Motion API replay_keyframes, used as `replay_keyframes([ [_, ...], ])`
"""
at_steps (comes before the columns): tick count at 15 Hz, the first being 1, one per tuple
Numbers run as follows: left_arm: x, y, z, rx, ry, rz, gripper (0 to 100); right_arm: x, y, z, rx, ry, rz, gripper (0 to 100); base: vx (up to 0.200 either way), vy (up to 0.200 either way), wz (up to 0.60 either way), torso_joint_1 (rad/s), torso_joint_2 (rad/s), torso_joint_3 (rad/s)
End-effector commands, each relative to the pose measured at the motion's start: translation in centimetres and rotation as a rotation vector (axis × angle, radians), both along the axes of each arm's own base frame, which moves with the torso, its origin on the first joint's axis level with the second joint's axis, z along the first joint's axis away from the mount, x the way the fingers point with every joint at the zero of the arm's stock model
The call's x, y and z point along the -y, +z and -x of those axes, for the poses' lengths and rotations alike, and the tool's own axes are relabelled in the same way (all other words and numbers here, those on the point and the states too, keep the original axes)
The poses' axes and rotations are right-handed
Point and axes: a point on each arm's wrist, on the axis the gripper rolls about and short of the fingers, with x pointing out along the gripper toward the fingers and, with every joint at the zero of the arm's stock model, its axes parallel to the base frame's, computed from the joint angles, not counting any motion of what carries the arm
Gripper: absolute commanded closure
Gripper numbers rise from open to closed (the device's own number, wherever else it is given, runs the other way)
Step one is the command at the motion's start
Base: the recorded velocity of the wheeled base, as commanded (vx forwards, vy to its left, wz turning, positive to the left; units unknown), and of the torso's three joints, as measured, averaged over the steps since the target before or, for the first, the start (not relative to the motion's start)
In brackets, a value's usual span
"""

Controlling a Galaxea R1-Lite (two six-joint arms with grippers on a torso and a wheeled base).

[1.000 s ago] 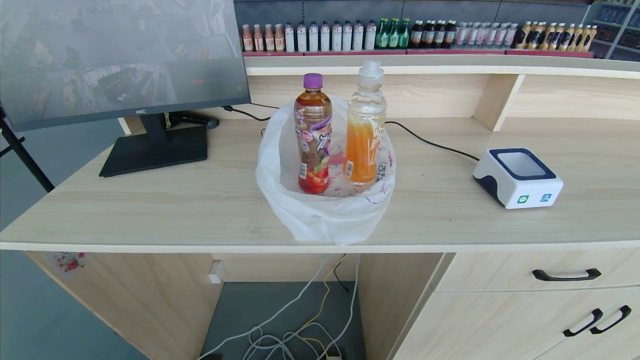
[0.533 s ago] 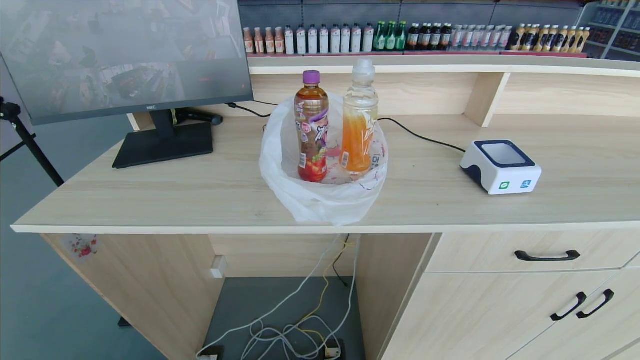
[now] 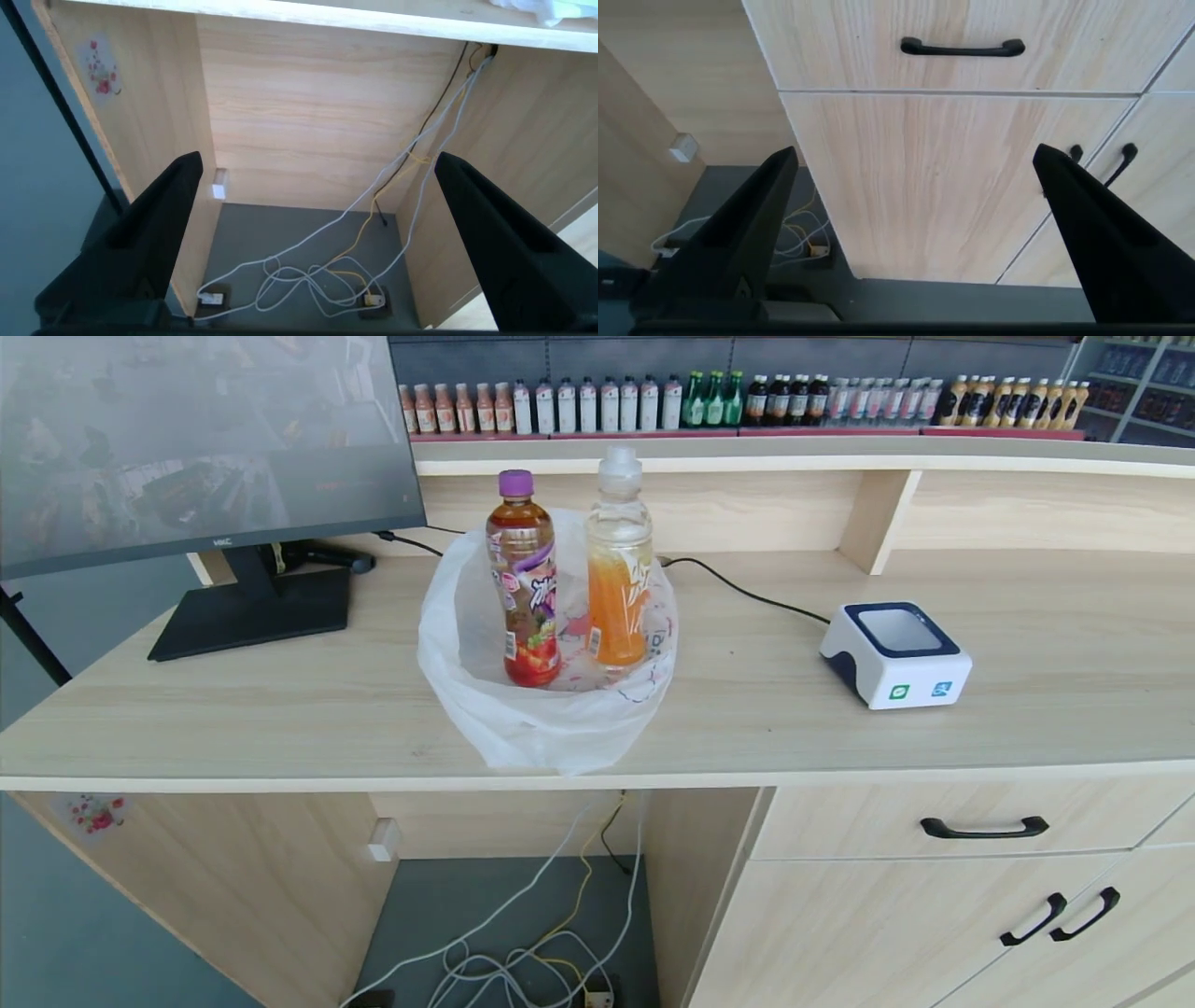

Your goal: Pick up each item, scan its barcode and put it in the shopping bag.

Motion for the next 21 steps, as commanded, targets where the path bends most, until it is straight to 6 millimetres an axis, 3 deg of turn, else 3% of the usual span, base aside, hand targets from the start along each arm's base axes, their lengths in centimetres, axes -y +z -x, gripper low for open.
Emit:
replay_keyframes([
  [1, 0.00, 0.00, 0.00, 0.000, 0.001, 0.000, 0, 0.00, 0.01, -0.03, -0.004, 0.002, 0.002, 0, 0.000, -0.200, 0.00, -0.002, 0.00, 0.002],
  [17, 0.00, 0.00, 0.00, 0.000, 0.001, 0.003, 0, -0.03, -0.01, -0.03, -0.004, 0.016, 0.039, 0, 0.000, -0.200, 0.00, 0.002, 0.00, 0.001],
  [21, 0.00, 0.00, 0.00, 0.000, 0.001, 0.003, 0, -0.03, -0.01, -0.03, -0.004, 0.016, 0.039, 0, 0.000, 0.000, 0.00, 0.000, 0.00, 0.000],
])
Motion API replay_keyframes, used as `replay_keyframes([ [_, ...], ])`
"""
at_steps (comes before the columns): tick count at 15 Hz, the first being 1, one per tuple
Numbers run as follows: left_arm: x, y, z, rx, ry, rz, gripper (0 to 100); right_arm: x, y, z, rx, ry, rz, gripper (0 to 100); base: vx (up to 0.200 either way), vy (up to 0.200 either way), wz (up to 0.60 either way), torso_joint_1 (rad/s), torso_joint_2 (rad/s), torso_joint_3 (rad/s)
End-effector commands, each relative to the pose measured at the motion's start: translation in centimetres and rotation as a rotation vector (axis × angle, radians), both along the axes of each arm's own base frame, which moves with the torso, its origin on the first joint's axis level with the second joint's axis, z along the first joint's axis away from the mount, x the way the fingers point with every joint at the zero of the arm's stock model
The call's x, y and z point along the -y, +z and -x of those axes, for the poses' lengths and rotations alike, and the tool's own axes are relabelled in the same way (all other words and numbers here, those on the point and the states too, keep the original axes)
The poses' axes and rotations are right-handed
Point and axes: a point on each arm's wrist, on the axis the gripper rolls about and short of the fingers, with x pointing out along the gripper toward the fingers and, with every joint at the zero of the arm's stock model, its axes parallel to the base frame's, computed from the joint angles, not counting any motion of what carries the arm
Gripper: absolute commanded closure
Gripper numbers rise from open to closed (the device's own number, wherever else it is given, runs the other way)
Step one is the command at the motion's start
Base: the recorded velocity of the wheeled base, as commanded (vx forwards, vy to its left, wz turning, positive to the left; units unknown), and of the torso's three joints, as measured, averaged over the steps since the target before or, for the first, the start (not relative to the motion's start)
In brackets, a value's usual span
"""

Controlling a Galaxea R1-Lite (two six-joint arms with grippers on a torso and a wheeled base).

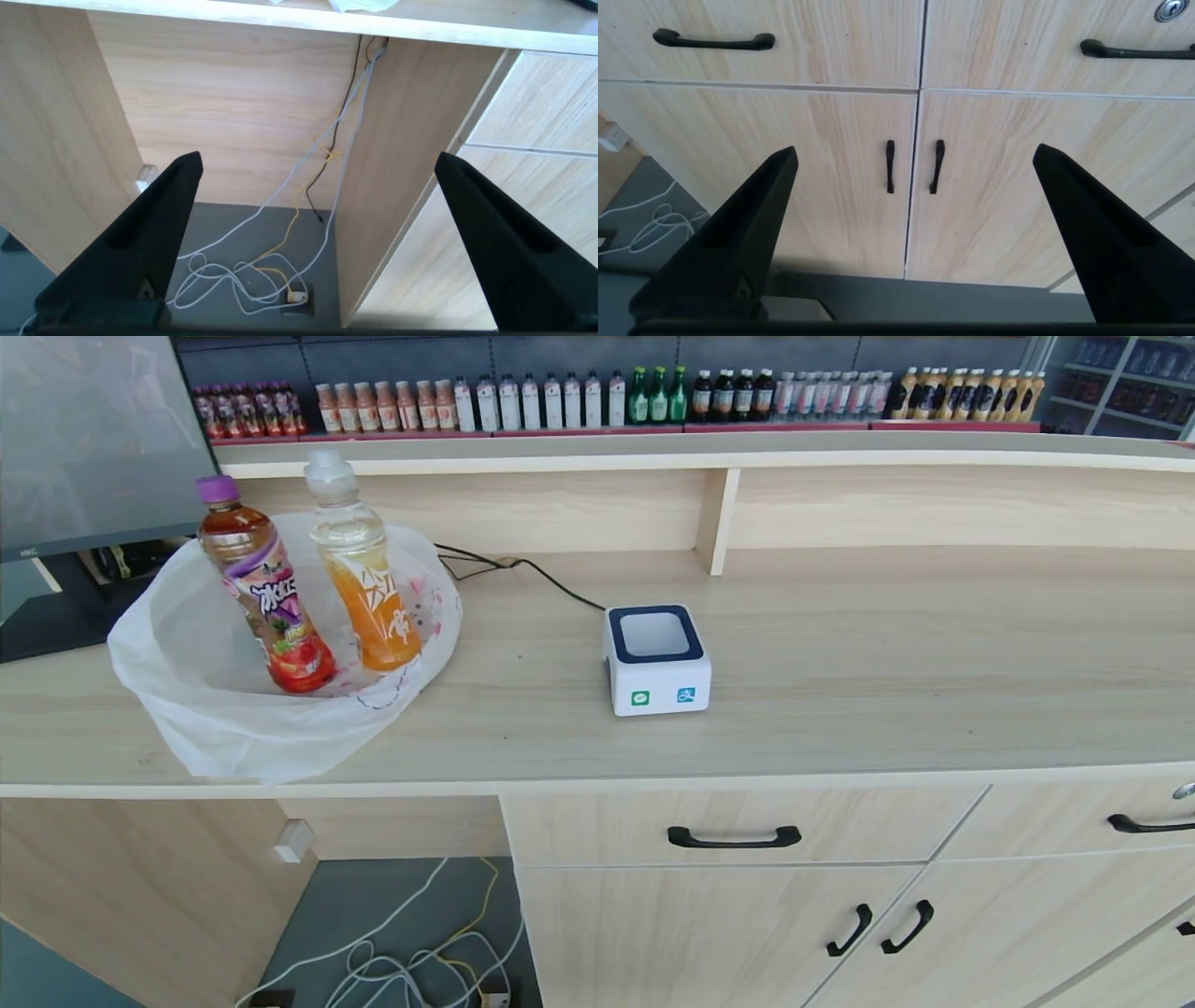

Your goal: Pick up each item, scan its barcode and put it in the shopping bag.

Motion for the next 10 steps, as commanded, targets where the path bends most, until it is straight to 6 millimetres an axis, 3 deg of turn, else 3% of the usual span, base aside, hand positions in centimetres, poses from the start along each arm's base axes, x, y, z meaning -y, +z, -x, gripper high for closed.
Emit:
replay_keyframes([
  [1, 0.00, 0.00, 0.00, 0.000, 0.000, 0.001, 0, 0.00, 0.01, -0.02, -0.002, 0.001, -0.001, 0, 0.000, 0.000, 0.00, 0.000, 0.00, 0.000],
  [10, 0.00, 0.00, 0.00, 0.000, 0.000, 0.001, 0, 0.00, 0.01, -0.02, -0.002, 0.001, -0.002, 0, 0.000, 0.000, 0.00, 0.000, 0.00, 0.000],
])
